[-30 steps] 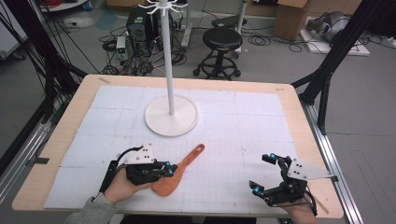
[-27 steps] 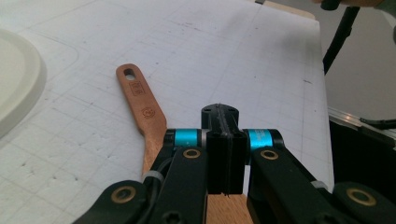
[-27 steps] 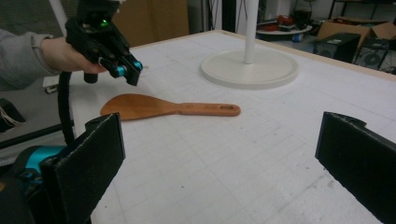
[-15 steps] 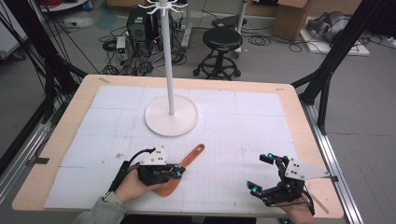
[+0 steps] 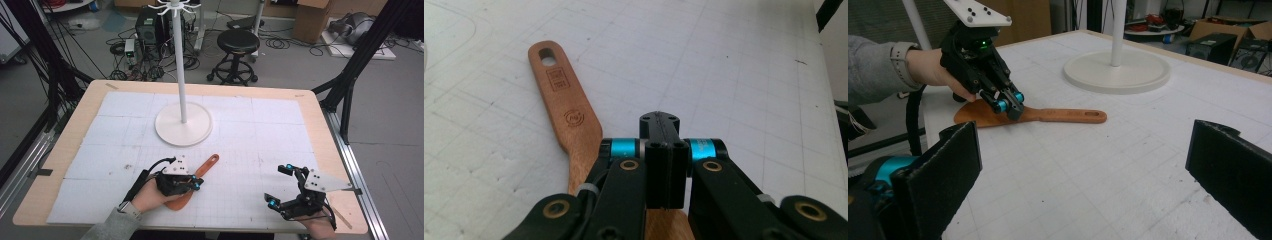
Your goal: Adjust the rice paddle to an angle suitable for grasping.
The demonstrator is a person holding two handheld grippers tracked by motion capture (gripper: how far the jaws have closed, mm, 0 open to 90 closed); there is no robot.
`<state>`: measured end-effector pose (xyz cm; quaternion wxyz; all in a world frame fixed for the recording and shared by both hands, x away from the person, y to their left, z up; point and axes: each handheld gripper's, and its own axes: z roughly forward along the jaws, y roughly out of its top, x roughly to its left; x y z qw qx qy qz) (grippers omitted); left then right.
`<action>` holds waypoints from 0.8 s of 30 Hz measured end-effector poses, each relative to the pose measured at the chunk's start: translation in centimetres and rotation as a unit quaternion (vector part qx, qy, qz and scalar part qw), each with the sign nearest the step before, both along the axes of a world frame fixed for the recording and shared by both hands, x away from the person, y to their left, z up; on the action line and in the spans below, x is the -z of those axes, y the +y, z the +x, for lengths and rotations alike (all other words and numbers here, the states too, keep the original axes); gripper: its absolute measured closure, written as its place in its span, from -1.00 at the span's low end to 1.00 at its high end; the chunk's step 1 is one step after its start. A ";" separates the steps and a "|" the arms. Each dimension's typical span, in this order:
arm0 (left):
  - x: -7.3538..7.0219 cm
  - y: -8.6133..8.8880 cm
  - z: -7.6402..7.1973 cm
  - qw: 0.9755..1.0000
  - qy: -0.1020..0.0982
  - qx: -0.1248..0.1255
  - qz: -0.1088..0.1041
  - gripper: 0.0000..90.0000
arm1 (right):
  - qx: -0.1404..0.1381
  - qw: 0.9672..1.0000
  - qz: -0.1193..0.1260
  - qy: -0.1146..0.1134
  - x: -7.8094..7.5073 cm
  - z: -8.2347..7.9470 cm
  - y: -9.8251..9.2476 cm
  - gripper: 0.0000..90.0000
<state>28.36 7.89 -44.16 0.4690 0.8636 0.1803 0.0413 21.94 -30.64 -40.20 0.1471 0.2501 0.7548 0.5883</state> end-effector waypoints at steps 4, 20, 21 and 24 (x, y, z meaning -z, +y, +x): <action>0.0 -0.7 0.2 1.000 -0.002 -0.002 0.013 0.99 | 0.001 1.000 -0.001 0.002 0.0 0.0 0.0 -1.00; 0.5 -0.9 0.3 0.998 -0.008 -0.015 0.053 0.99 | -0.001 1.000 -0.005 0.005 0.1 0.0 0.1 -1.00; 0.5 -1.0 0.1 0.998 -0.011 -0.016 0.055 0.99 | -0.002 1.000 -0.005 0.005 0.1 -0.1 0.1 -1.00; 0.5 -1.0 -0.1 0.998 -0.015 -0.016 0.058 0.99 | -0.002 1.000 -0.005 0.002 0.0 -0.1 0.0 -1.00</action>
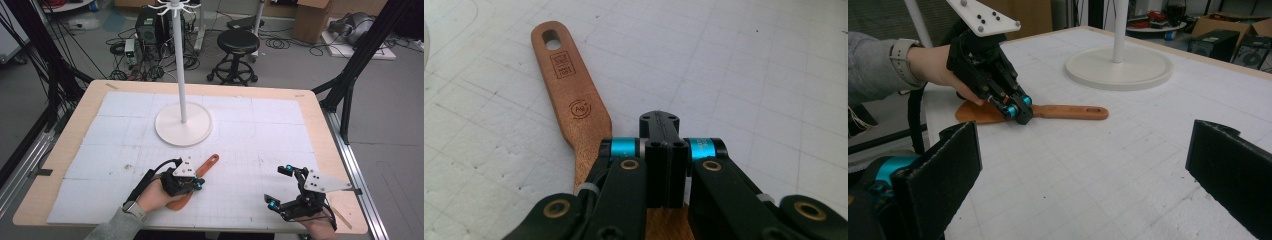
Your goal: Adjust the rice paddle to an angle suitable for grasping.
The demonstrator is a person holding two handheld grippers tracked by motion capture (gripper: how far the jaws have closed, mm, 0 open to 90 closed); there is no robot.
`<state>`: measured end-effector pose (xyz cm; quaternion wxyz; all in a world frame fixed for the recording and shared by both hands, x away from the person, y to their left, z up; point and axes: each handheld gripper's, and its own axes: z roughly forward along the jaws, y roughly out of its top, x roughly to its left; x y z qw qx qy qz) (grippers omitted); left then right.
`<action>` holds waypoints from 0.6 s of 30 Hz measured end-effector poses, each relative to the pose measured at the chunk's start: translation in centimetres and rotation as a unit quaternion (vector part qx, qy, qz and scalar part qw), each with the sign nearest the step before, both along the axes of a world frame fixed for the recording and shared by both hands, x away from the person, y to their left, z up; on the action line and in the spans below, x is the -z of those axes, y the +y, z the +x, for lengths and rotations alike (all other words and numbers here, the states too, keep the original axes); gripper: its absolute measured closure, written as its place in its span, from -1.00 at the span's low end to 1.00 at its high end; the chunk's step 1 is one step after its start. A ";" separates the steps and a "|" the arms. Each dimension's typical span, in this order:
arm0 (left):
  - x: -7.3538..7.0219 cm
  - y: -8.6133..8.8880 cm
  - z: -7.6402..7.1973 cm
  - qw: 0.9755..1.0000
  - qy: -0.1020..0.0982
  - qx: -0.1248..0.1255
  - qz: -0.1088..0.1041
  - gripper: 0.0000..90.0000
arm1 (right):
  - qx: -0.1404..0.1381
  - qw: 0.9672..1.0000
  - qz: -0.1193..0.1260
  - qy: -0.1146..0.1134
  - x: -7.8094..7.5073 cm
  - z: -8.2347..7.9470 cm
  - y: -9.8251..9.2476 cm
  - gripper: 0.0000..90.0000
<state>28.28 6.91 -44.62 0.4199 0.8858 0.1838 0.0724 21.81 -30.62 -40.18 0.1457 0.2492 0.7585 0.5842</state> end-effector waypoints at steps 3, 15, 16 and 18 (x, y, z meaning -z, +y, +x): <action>-0.1 0.1 -0.2 1.000 -0.003 -0.001 0.006 0.99 | 0.001 1.000 0.000 0.001 0.0 0.0 -0.2 -1.00; -0.1 1.0 -0.6 1.000 0.010 -0.010 0.003 0.99 | -0.002 1.000 -0.003 0.007 0.2 0.2 -0.1 -1.00; -0.1 1.1 -0.6 1.000 0.009 -0.009 0.005 0.99 | -0.003 1.000 -0.003 0.005 0.2 0.3 -0.1 -1.00; -0.2 1.3 -0.6 1.000 0.011 -0.012 0.005 0.99 | -0.002 1.000 -0.003 0.007 0.1 0.2 -0.1 -1.00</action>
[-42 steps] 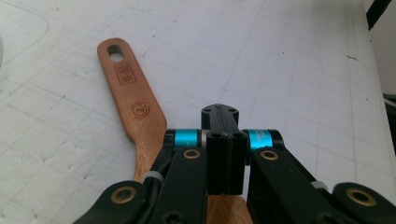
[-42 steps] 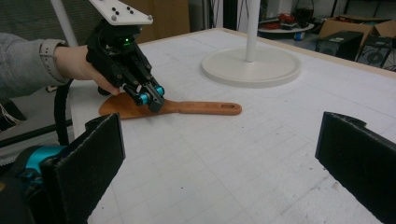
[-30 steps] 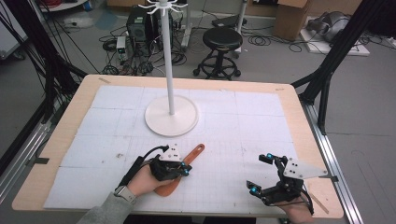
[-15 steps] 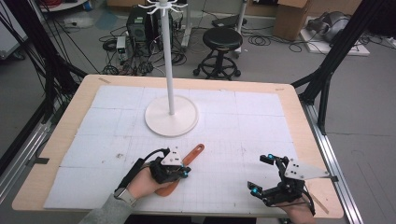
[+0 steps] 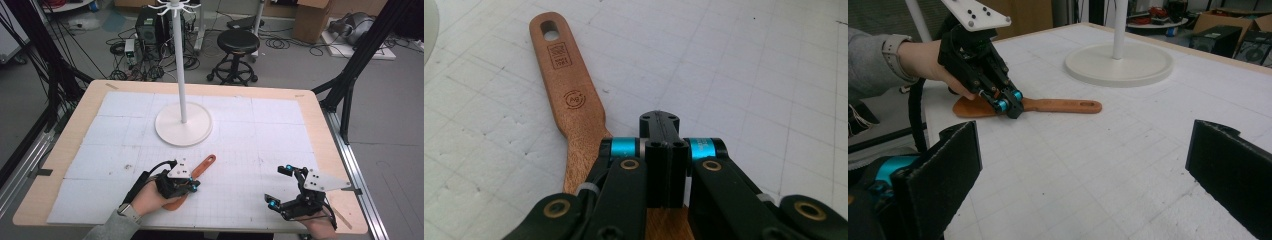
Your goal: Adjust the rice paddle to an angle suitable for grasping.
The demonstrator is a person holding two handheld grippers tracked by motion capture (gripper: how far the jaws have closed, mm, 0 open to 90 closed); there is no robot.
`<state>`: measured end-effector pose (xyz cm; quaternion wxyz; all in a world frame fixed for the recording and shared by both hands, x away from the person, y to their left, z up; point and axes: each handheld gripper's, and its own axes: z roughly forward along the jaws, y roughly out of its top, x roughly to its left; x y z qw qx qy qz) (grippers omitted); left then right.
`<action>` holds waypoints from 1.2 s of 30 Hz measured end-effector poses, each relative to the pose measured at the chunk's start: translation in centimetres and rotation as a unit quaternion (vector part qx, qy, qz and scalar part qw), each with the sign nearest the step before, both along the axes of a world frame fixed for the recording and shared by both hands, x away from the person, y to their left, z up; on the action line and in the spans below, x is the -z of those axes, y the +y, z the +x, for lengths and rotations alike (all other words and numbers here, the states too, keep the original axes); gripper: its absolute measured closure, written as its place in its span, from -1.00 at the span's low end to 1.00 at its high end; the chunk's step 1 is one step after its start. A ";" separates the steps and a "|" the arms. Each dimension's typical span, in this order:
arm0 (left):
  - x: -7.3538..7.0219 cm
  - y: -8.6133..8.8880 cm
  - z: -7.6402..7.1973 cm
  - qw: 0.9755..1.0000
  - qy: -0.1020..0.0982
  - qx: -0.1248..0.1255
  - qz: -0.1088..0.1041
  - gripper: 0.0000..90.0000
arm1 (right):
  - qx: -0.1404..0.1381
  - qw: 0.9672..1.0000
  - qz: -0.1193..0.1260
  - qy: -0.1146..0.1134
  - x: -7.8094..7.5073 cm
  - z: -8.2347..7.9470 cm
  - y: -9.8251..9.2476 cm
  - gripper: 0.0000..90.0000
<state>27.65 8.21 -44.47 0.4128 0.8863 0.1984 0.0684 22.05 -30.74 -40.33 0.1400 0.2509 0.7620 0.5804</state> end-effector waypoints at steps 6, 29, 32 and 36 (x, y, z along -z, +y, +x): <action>-0.1 0.6 0.0 1.000 0.007 -0.003 0.001 0.99 | -0.001 1.000 0.003 0.001 0.0 0.1 0.0 -1.00; -0.2 4.1 -1.0 1.000 0.012 -0.006 0.009 0.99 | -0.013 1.000 -0.001 0.001 0.0 0.9 0.7 -1.00; -0.2 4.5 -1.1 1.000 0.012 -0.006 0.009 0.99 | -0.013 1.000 -0.001 0.002 0.0 1.0 0.7 -1.00; -0.3 5.2 -1.3 1.000 0.013 -0.007 0.010 0.99 | -0.013 1.000 -0.002 0.001 0.0 1.0 0.7 -1.00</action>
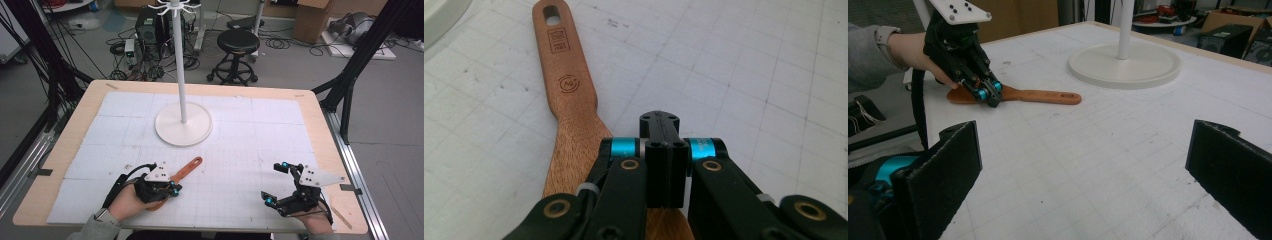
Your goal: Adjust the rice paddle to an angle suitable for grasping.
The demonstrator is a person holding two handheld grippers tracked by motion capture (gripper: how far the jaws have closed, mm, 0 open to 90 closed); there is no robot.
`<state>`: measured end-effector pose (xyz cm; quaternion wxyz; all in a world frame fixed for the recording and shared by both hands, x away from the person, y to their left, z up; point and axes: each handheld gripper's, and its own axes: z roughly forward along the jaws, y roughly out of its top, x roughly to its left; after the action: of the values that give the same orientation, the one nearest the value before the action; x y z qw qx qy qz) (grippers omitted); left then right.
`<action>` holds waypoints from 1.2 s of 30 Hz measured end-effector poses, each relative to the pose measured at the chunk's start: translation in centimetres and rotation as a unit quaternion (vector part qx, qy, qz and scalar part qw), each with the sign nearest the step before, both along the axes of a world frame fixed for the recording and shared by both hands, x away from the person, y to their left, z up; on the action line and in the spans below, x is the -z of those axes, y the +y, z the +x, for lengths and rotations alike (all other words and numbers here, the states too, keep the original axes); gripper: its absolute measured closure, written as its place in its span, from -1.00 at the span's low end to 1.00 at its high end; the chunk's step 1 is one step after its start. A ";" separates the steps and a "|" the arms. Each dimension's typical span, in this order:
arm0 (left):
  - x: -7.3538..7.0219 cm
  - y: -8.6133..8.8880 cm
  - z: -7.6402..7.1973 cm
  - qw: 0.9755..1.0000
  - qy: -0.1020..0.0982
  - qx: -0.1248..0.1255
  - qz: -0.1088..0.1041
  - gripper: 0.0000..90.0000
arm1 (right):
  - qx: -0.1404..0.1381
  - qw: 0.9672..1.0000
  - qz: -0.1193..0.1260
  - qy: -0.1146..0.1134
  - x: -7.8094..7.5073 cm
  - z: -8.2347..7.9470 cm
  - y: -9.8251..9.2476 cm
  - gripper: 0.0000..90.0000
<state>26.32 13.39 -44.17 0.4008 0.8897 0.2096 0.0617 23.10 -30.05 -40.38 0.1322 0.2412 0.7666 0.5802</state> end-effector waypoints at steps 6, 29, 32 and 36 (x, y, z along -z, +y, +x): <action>0.0 1.5 -0.2 1.000 0.004 -0.002 0.000 0.99 | -0.001 1.000 -0.003 0.000 0.1 0.0 0.1 -1.00; 0.0 5.8 -1.0 1.000 0.003 -0.021 0.000 0.99 | -0.003 1.000 -0.007 0.002 0.1 0.2 0.2 -1.00; 0.0 6.0 -1.1 1.000 0.002 -0.022 0.003 0.99 | -0.004 1.000 -0.010 0.003 0.1 0.2 0.3 -1.00; 0.0 6.8 -1.4 1.000 0.000 -0.023 0.004 0.99 | -0.006 1.000 -0.017 0.003 0.2 0.1 0.4 -1.00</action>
<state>24.97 20.22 -44.14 0.3958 0.8862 0.2299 0.0717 23.24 -29.70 -40.55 0.1305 0.2366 0.7782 0.5669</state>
